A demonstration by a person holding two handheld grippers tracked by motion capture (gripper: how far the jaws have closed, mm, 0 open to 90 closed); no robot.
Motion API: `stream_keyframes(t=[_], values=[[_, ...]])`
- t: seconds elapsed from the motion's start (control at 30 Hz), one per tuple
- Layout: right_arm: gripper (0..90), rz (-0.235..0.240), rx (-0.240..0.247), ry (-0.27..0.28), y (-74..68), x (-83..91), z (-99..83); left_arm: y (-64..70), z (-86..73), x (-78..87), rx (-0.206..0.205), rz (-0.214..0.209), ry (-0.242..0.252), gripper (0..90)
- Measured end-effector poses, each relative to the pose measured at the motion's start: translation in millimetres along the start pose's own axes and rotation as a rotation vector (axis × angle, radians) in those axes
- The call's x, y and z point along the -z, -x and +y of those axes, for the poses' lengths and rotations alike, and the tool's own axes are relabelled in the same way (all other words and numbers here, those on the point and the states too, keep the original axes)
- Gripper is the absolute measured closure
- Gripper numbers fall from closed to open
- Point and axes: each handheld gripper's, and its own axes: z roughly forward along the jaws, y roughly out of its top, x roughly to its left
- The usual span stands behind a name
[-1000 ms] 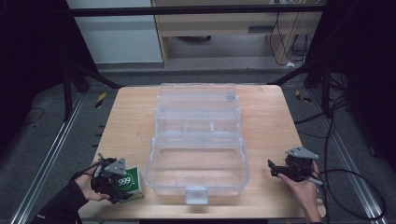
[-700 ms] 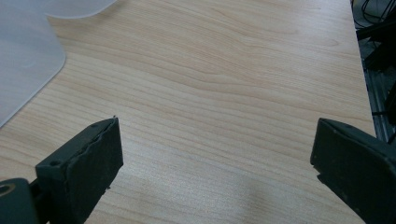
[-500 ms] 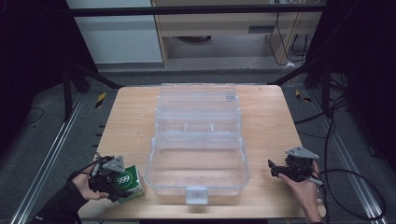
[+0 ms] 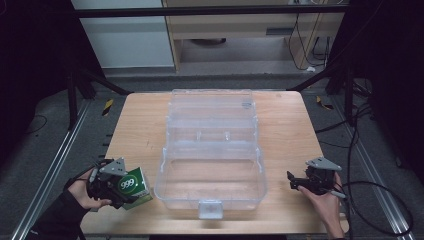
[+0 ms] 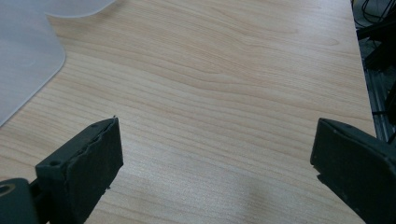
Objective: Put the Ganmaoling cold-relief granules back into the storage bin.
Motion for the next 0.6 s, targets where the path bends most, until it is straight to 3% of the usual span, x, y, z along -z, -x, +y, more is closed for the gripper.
stream_keyframes(t=[0.6], values=[[2.8,-0.002,0.001,0.001,0.4,0.4,0.1,0.3,24.2,40.4,-0.035,0.050,0.047,14.6]])
